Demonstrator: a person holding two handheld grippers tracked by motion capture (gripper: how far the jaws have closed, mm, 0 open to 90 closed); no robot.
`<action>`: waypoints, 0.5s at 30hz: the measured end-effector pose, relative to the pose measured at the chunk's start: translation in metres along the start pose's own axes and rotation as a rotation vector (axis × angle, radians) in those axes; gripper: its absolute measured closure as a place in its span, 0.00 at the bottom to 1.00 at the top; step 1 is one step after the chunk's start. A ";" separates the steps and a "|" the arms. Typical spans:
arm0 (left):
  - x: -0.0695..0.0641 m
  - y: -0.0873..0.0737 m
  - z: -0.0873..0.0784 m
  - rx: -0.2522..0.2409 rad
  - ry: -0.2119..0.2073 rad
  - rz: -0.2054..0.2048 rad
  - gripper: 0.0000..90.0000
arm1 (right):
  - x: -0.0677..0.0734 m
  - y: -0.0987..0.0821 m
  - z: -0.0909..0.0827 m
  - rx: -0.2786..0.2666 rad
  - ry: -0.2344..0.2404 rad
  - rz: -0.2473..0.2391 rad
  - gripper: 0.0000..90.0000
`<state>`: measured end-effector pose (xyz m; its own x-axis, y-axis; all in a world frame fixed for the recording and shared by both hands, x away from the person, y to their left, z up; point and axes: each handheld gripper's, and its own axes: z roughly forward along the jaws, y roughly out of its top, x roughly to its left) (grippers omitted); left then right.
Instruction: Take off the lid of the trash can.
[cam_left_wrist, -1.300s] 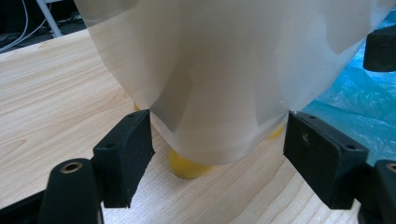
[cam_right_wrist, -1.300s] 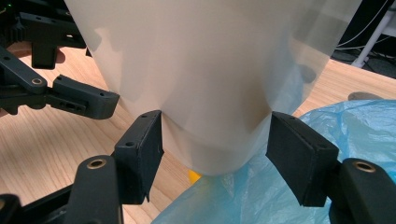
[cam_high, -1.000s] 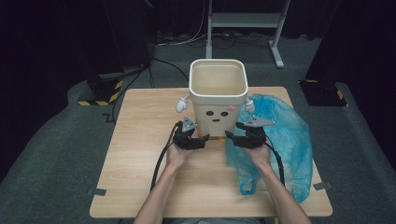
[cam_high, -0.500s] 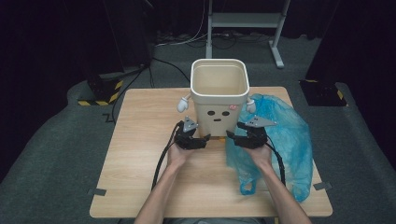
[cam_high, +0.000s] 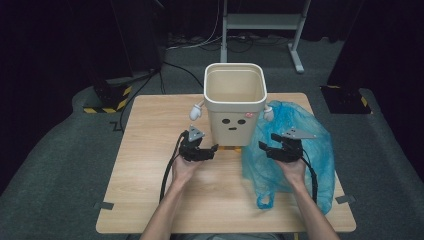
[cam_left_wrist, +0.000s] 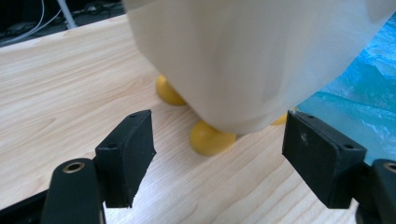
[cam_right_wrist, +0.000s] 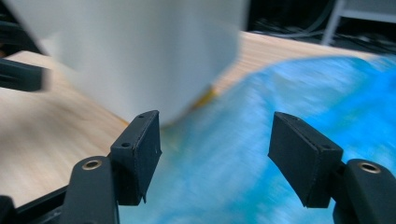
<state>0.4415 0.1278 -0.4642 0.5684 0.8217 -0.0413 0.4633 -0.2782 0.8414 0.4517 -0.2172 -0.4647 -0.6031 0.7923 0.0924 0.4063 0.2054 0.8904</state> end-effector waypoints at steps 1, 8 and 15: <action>0.001 0.000 -0.003 0.004 0.008 0.000 0.28 | -0.004 -0.002 -0.001 0.009 -0.018 0.013 0.37; 0.007 0.002 -0.025 -0.005 0.034 -0.021 0.30 | -0.029 -0.022 0.012 0.104 -0.151 0.083 0.38; 0.012 0.004 -0.034 -0.032 0.000 0.001 0.31 | -0.041 -0.038 0.026 0.153 -0.189 0.115 0.39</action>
<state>0.4271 0.1536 -0.4433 0.5688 0.8215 -0.0408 0.4409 -0.2626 0.8583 0.4790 -0.2422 -0.5142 -0.4140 0.9056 0.0917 0.5724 0.1807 0.7998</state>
